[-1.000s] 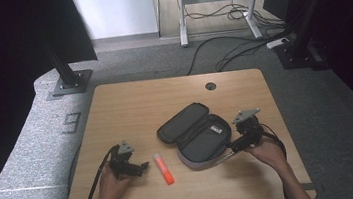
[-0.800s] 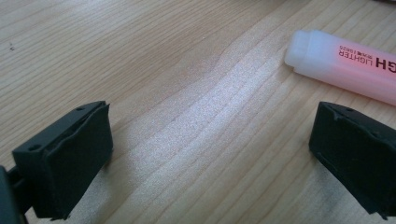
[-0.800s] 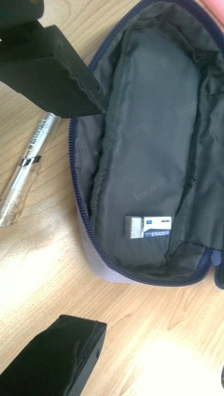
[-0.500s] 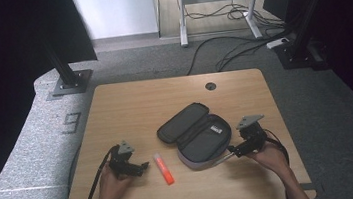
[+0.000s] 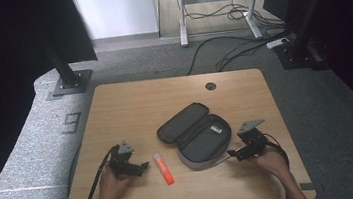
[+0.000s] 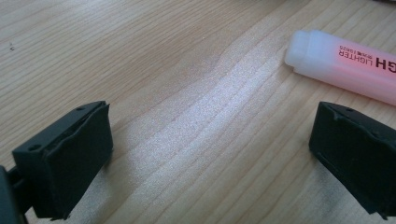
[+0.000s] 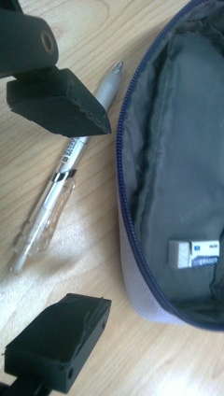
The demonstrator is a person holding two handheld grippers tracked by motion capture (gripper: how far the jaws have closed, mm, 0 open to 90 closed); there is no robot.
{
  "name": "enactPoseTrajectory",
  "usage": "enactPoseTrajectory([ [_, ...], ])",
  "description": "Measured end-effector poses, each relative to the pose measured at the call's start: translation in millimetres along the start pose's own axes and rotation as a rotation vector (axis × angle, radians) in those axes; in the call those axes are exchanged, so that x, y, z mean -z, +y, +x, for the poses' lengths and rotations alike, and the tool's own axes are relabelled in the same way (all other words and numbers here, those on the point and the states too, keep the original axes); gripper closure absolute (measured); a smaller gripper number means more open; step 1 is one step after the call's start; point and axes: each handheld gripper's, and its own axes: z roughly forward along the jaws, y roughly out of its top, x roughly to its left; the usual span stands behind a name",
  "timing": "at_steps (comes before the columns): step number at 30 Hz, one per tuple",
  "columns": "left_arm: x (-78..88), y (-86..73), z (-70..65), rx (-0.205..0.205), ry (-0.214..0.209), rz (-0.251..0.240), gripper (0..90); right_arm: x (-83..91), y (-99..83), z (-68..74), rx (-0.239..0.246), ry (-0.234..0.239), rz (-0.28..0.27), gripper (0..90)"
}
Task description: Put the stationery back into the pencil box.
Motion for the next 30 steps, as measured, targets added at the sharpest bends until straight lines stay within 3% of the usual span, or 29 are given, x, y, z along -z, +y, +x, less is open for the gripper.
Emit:
enactPoseTrajectory([
  [12, 0.0, 0.0, 0.0, 0.000, 0.000, 0.000, 0.0, -12.1, -10.0, 4.3, 0.026, 0.072, 0.026, 22.6],
  [20, 0.0, 0.0, 0.0, 0.000, 0.000, 0.000, 0.0, -7.1, -16.8, 8.4, 0.049, 0.106, 0.034, 31.5],
  [30, 0.0, 0.0, 0.0, 0.000, 0.000, 0.000, 0.0, -2.4, -20.6, 26.2, 0.103, 0.147, 0.038, 42.2],
])
